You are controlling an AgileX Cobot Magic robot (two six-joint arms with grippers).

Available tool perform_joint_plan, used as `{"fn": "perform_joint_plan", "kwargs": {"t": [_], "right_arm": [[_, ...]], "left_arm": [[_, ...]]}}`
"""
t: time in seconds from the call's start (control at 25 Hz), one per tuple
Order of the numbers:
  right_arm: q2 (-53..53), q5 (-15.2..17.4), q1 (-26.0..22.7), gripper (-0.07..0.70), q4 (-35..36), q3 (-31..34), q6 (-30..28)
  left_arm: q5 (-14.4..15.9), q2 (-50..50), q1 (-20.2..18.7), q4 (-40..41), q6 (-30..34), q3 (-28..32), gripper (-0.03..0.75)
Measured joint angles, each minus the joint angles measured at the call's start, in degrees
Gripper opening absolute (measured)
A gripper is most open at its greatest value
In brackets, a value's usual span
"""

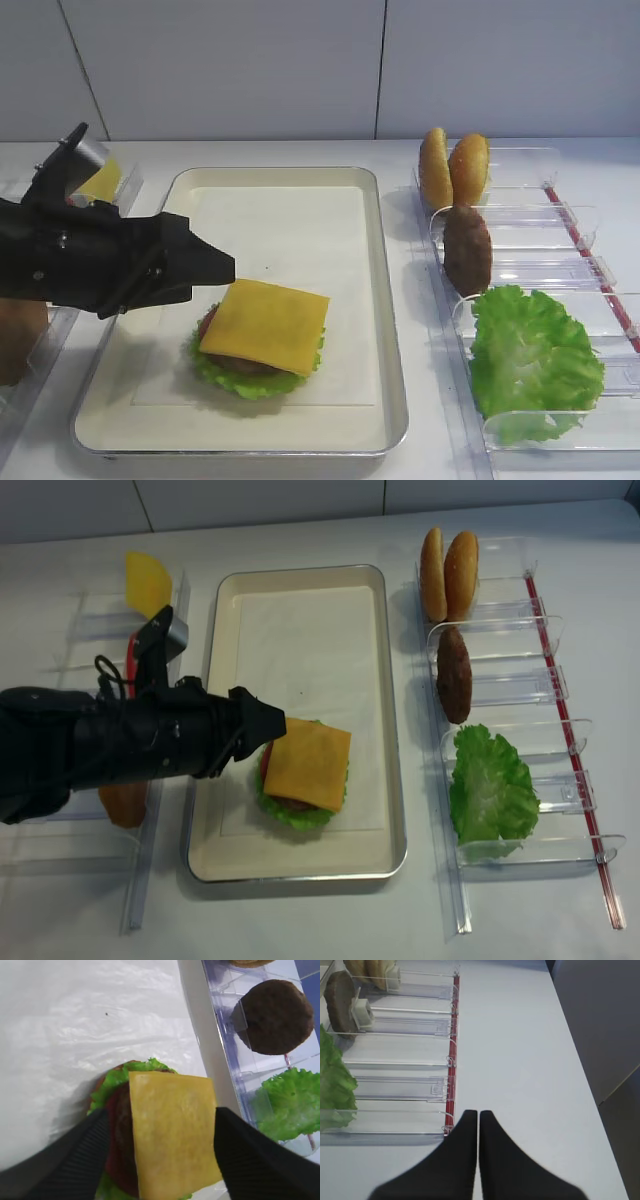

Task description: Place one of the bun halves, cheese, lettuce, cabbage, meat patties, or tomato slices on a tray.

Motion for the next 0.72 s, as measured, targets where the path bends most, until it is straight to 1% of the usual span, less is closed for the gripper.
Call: {"fn": "perform_joint_plan", "kwargs": {"t": [0.16,0.32,0.48,0.6,0.72], "right_arm": [[0.0,0.0,0.0,0.413,0.0,0.0,-0.01],[0.0,0.0,0.0,0.413,0.0,0.0,-0.01],[0.0,0.0,0.0,0.413,0.0,0.0,-0.01],[0.0,0.0,0.0,0.413,0.0,0.0,-0.01],[0.0,0.0,0.0,0.413,0.0,0.0,-0.01]], "left_arm": [[1.89,0.0,2.02,0.38,4.55,-0.2,0.415],[3.58,0.0,4.12,5.46,7.39,-3.4,0.415],[4.98,0.0,4.27,15.22,7.38,-9.12,0.415],[5.97,0.0,4.36,23.64,5.21,-13.28,0.415],[7.19,0.0,4.36,34.11,1.47,-16.95,0.415]]}}
